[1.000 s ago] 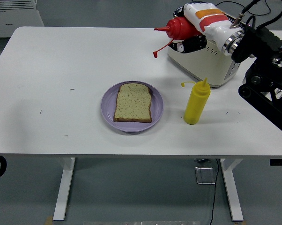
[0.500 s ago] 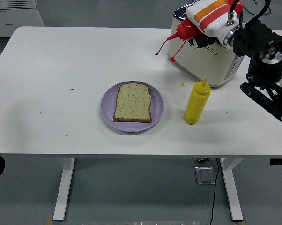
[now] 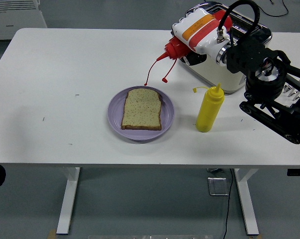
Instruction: Pick up the cup,pour liquid into bread,place the cup on the desk
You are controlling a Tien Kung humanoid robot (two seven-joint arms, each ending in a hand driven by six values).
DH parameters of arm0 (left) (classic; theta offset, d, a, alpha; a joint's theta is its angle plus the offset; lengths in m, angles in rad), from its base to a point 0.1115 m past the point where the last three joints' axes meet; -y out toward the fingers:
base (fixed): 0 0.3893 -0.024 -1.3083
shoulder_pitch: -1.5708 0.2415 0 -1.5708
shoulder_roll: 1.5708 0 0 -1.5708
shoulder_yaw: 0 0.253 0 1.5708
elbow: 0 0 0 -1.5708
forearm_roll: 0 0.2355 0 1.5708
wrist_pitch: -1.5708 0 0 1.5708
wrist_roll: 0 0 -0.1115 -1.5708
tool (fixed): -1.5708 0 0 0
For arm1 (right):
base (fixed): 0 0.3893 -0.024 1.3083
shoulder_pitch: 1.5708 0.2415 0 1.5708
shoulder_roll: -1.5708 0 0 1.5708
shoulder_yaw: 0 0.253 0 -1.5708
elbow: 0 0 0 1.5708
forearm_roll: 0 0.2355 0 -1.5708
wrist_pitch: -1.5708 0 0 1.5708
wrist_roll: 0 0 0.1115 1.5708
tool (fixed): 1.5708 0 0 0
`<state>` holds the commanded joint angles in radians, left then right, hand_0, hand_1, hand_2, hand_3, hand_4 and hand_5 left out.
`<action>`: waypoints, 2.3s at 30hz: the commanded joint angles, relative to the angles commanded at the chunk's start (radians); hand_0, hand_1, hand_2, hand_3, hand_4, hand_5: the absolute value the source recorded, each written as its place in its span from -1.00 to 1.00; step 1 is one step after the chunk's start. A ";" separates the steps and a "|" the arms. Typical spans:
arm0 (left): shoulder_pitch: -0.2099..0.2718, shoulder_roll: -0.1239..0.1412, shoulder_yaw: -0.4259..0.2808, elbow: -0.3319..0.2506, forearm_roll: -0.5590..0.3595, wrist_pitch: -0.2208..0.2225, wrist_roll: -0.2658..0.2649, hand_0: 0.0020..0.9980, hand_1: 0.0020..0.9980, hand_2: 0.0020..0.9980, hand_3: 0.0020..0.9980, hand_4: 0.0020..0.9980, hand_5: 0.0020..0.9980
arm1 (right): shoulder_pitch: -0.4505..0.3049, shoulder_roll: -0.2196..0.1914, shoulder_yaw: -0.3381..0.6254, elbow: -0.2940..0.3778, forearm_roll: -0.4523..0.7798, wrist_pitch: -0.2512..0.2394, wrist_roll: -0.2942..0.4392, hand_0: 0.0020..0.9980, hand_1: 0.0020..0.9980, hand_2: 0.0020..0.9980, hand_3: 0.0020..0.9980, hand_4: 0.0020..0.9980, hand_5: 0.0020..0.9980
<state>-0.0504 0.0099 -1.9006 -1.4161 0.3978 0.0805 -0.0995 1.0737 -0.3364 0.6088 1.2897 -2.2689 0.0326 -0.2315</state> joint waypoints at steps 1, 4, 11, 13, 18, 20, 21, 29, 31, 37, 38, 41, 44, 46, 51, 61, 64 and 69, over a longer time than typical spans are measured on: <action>0.001 0.000 -0.002 0.000 0.000 0.000 0.000 0.70 0.71 0.76 0.65 0.24 1.00 | -0.003 -0.003 0.037 -0.003 0.000 0.001 -0.003 -0.86 -0.84 -0.57 -0.35 0.52 -0.39; 0.002 0.000 -0.002 0.000 0.000 0.000 0.000 0.70 0.71 0.76 0.65 0.24 1.00 | -0.010 0.001 0.105 -0.006 0.000 -0.002 -0.009 -0.86 -0.84 -0.57 -0.35 0.52 -0.39; -0.002 0.000 0.001 0.001 0.000 -0.001 0.001 0.70 0.71 0.76 0.65 0.24 1.00 | 0.014 0.033 -0.030 -0.032 0.000 0.009 -0.021 -0.87 -0.84 -0.57 -0.35 0.51 -0.39; -0.003 -0.001 0.002 0.001 0.000 -0.002 0.001 0.70 0.71 0.76 0.65 0.24 1.00 | 0.025 0.052 -0.098 -0.035 0.000 0.020 -0.018 -0.86 -0.84 -0.57 -0.35 0.50 -0.40; -0.001 -0.002 0.001 0.002 0.000 -0.002 0.001 0.70 0.71 0.76 0.65 0.24 1.00 | 0.014 0.072 -0.091 -0.032 0.000 0.009 -0.022 -0.86 -0.84 -0.57 -0.35 0.50 -0.40; 0.001 -0.003 -0.002 0.002 -0.001 -0.002 0.001 0.70 0.71 0.76 0.65 0.24 1.00 | 0.005 0.071 -0.019 -0.025 0.000 -0.008 -0.026 -0.86 -0.84 -0.56 -0.35 0.49 -0.40; 0.002 -0.003 -0.003 0.002 -0.001 -0.002 0.001 0.70 0.71 0.76 0.65 0.24 1.00 | -0.003 0.071 0.024 -0.021 0.000 -0.020 -0.027 -0.86 -0.84 -0.56 -0.35 0.49 -0.40; 0.000 -0.001 0.003 0.003 -0.001 -0.003 0.001 0.70 0.71 0.77 0.65 0.24 1.00 | -0.089 0.061 0.270 0.007 0.063 -0.205 -0.017 -0.86 -0.84 -0.56 -0.35 0.49 -0.41; 0.000 -0.001 0.005 0.003 -0.001 -0.002 0.001 0.70 0.71 0.77 0.65 0.24 1.00 | -0.122 0.058 0.324 0.011 0.147 -0.275 0.013 -0.86 -0.84 -0.56 -0.35 0.48 -0.42; 0.002 -0.001 0.007 0.003 -0.002 -0.002 0.002 0.70 0.71 0.77 0.65 0.24 1.00 | -0.253 0.057 0.517 0.034 0.401 -0.346 0.162 -0.85 -0.83 -0.55 -0.34 0.47 -0.43; 0.002 -0.001 0.007 0.003 -0.002 -0.001 0.002 0.70 0.71 0.77 0.65 0.24 1.00 | -0.275 0.058 0.551 0.037 0.446 -0.344 0.187 -0.85 -0.83 -0.55 -0.34 0.47 -0.43; 0.004 -0.002 0.009 0.003 -0.002 -0.001 0.002 0.70 0.71 0.77 0.65 0.24 1.00 | -0.361 0.064 0.668 0.035 0.570 -0.320 0.264 -0.85 -0.83 -0.55 -0.34 0.47 -0.43; 0.004 -0.002 0.011 0.003 -0.002 0.000 0.003 0.70 0.71 0.77 0.64 0.24 1.00 | -0.427 0.068 0.742 0.031 0.693 -0.335 0.289 -0.85 -0.83 -0.55 -0.34 0.46 -0.43; 0.004 -0.002 0.014 0.002 -0.002 0.000 0.003 0.70 0.71 0.77 0.64 0.24 1.00 | -0.479 0.066 0.770 0.030 0.784 -0.345 0.301 -0.85 -0.83 -0.55 -0.34 0.46 -0.43; 0.004 -0.001 0.019 0.002 -0.002 0.000 0.004 0.70 0.71 0.77 0.63 0.24 1.00 | -0.572 0.060 0.791 0.028 0.992 -0.337 0.320 -0.84 -0.83 -0.55 -0.34 0.45 -0.44; 0.007 0.000 0.026 0.002 -0.002 0.001 0.004 0.70 0.71 0.77 0.63 0.24 1.00 | -0.699 0.032 0.790 0.011 1.408 -0.332 0.402 -0.81 -0.81 -0.53 -0.33 0.43 -0.44; 0.008 -0.001 0.027 0.002 -0.003 0.001 0.004 0.70 0.71 0.77 0.63 0.24 1.00 | -0.719 0.029 0.779 0.001 1.538 -0.340 0.429 -0.81 -0.81 -0.53 -0.33 0.43 -0.44; 0.005 -0.001 0.026 0.002 -0.002 -0.001 0.004 0.69 0.71 0.77 0.63 0.24 1.00 | -0.745 0.027 0.745 -0.030 1.565 -0.336 0.499 -0.77 -0.78 -0.51 -0.32 0.40 -0.46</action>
<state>-0.0451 0.0085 -1.8749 -1.4146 0.3956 0.0800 -0.0957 0.3287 -0.3094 1.3543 1.2593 -0.7037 -0.3034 0.2672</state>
